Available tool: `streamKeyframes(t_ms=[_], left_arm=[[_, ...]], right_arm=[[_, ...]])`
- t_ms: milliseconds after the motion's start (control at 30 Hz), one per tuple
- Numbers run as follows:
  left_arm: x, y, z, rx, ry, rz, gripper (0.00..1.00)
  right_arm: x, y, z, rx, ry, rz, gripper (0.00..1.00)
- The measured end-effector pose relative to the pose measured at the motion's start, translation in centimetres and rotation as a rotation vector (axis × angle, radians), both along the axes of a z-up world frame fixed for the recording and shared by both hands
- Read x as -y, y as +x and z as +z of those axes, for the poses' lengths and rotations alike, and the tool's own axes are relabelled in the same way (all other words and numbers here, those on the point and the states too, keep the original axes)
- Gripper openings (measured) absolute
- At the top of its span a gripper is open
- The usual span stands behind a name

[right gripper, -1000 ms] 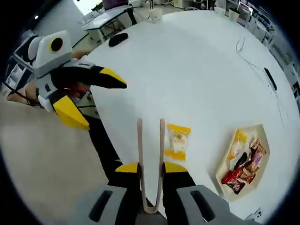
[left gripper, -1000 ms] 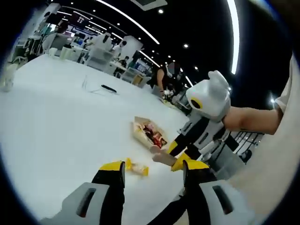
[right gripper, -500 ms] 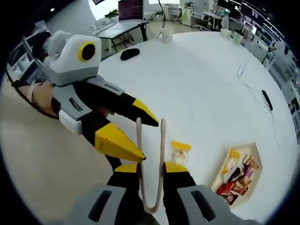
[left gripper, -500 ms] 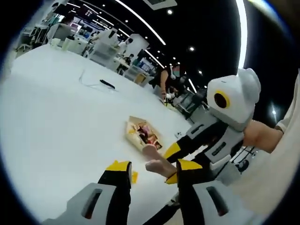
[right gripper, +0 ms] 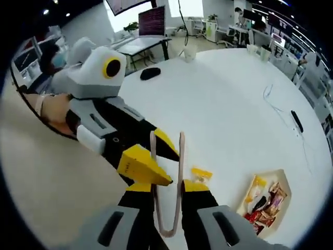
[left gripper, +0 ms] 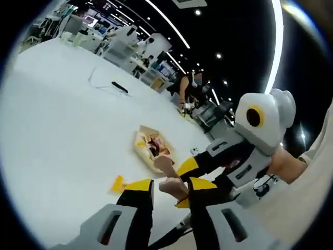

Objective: Place the target food into the container with the food tongs after gripping and lifting it, then release it inside without dropping or visibly crushing the food.

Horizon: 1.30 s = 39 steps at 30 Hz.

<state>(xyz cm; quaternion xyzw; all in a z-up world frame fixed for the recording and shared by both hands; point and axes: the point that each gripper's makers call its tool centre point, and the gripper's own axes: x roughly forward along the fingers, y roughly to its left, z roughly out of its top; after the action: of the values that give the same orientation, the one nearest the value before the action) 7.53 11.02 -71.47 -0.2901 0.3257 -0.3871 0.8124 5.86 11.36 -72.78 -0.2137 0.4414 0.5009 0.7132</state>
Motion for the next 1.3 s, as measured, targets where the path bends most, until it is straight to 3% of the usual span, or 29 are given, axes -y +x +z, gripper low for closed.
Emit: streamKeyframes(t_ms=[133, 333, 433, 867, 1067, 1233, 1300], left_arm=[[0.2, 0.1, 0.4, -0.006, -0.012, 0.0, 0.15], [0.6, 0.2, 1.4, -0.063, -0.114, 0.007, 0.08], [0.5, 0.3, 1.4, -0.075, -0.116, 0.005, 0.07], [0.2, 1.3, 2.5, -0.142, -0.254, 0.039, 0.07], [-0.2, 1.9, 3.0, -0.169, -0.325, 0.074, 0.06], [-0.4, 2.5, 3.8, -0.222, -0.452, 0.114, 0.06], [-0.4, 2.6, 4.1, -0.229, -0.473, 0.117, 0.06]], right_arm=[[0.2, 0.5, 0.1, 0.017, -0.001, 0.004, 0.18], [0.1, 1.0, 0.5, 0.032, 0.045, -0.002, 0.21], [0.1, 1.0, 0.6, 0.035, 0.055, -0.001, 0.22], [0.1, 2.2, 2.2, 0.043, 0.246, -0.087, 0.25], [0.4, 2.9, 3.0, 0.084, 0.306, -0.127, 0.26], [1.3, 3.8, 4.6, 0.139, 0.386, -0.194, 0.33], [1.6, 4.0, 5.1, 0.154, 0.417, -0.217, 0.35]])
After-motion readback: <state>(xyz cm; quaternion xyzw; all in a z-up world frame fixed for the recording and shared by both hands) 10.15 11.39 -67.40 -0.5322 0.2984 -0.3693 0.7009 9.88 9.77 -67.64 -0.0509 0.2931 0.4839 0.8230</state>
